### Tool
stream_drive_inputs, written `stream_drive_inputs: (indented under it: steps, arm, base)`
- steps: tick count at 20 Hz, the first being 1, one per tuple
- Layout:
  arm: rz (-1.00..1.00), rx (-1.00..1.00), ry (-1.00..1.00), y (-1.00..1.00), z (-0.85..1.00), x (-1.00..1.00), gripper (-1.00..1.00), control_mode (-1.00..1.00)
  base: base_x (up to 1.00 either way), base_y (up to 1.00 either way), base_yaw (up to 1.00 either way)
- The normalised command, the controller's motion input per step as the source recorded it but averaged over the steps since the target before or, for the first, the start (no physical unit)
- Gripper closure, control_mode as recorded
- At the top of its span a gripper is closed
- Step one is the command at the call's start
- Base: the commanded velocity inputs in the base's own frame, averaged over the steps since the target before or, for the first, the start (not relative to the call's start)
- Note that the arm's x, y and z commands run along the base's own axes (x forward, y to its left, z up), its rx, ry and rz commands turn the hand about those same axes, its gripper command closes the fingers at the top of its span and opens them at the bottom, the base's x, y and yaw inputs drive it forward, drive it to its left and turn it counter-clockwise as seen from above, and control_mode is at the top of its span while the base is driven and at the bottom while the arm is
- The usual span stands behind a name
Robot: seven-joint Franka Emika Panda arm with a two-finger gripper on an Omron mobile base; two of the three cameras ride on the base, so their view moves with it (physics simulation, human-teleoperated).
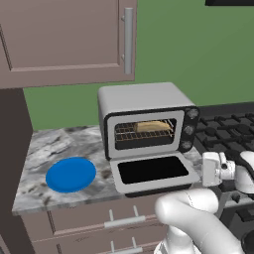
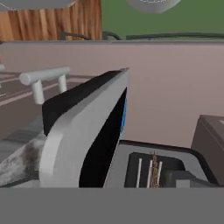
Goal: Pull the toaster oven rack outwards. Pick up the baguette from the plate and place it on the toaster oven rack. Close the toaster oven door fully and set the temperature to the lowest setting.
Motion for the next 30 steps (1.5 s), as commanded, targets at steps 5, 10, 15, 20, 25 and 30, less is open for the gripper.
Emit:
stream_drive_inputs:
  steps: [5,10,15,20,25,30]
  arm:
    - [0.00,-0.01,0.00,0.06,0.71,0.05,-1.00,-1.00]
    - [-0.06,-0.03,0.00,0.35,0.58,0.12,-1.00,-1.00]
    - [-0.08,-0.04,0.05,0.14,0.19,0.02,-1.00,-1.00]
    - [-0.16,-0.01,0.22,-0.27,-0.05,-0.19,-1.00,-1.00]
    - [-0.15,0.00,0.32,-0.80,-0.04,-0.34,-1.00,-1.00]
    - [-0.02,0.00,0.04,-0.13,-0.62,-0.48,-1.00,-1.00]
  base:
    - [0.00,0.00,0.00]
    - [0.00,0.00,0.00]
    - [0.00,0.00,0.00]
    - [0.00,0.00,0.00]
    - [0.00,0.00,0.00]
    - [0.00,0.00,0.00]
